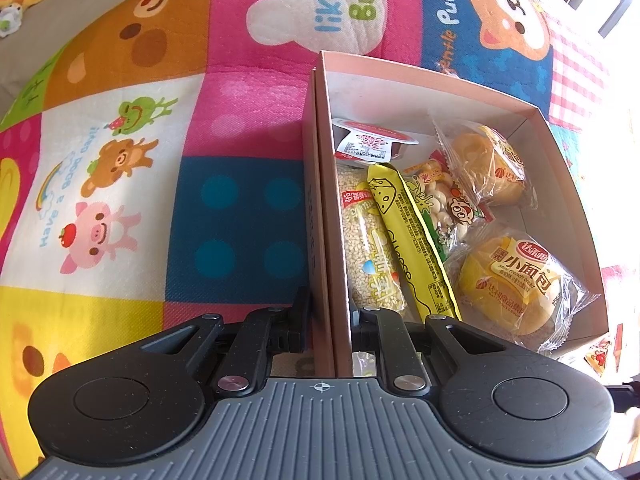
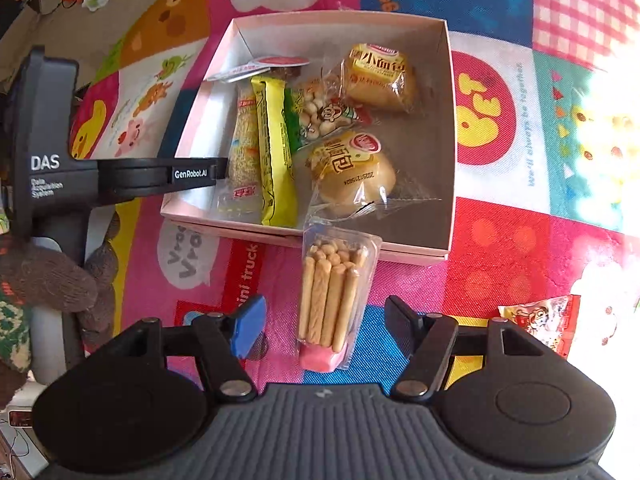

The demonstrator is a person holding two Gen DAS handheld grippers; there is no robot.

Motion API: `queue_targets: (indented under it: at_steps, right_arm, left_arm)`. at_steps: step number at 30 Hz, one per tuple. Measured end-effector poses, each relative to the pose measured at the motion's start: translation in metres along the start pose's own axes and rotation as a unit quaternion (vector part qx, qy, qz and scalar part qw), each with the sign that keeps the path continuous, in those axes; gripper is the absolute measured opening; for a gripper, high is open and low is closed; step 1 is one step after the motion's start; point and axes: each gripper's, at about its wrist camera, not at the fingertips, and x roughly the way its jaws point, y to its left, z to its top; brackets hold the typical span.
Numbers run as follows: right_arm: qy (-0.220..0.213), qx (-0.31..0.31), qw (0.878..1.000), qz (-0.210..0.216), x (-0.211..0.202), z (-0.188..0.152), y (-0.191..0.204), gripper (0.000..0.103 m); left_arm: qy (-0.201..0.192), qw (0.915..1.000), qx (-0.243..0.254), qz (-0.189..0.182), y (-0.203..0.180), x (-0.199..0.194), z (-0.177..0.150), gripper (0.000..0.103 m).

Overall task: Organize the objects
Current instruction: 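Carry the biscuit-stick tray into the pink box and open the right gripper, then raise the open right gripper away from the pink box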

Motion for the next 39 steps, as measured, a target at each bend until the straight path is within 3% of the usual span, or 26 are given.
queue_targets:
  at_steps: [2,4,9,16,22,26,29,33,39]
  right_arm:
    - [0.007,-0.002,1.000,-0.004,0.017,0.001,0.005,0.063]
    - [0.016,-0.003,1.000,-0.006,0.027,0.004,0.006,0.043]
    - [0.028,-0.005,1.000,0.002,0.010,-0.002,0.005,0.042]
    - [0.016,-0.034,0.999,0.036,-0.067,-0.017,0.017,0.042]
    - [-0.057,-0.043,0.997,0.012,-0.120,0.001,0.018,0.042]
    - [-0.104,-0.028,0.994,0.031,-0.146,0.031,0.014,0.042]
    - [-0.137,-0.012,0.989,0.045,-0.152,0.059,0.010,0.042]
    - [-0.185,0.000,0.982,0.031,-0.160,0.075,0.008,0.053]
    - [-0.133,0.006,0.991,-0.018,-0.112,0.073,-0.009,0.054]
  left_arm:
    - [0.001,1.0000,0.001,0.000,0.000,0.000,0.000,0.017]
    - [0.001,1.0000,0.001,-0.001,0.000,0.000,0.000,0.017]
    - [-0.001,1.0000,-0.002,-0.005,0.002,0.000,0.001,0.017]
    - [-0.002,1.0000,-0.003,-0.005,0.002,0.001,0.001,0.018]
    - [-0.002,1.0000,-0.003,-0.004,0.002,0.001,0.002,0.017]
    - [-0.001,1.0000,-0.003,-0.004,0.002,0.001,0.002,0.017]
    - [-0.002,1.0000,-0.002,-0.004,0.002,0.000,0.001,0.017]
    - [-0.002,1.0000,-0.004,-0.004,0.001,0.000,0.001,0.017]
    - [-0.003,1.0000,-0.007,-0.005,0.001,0.000,0.001,0.017]
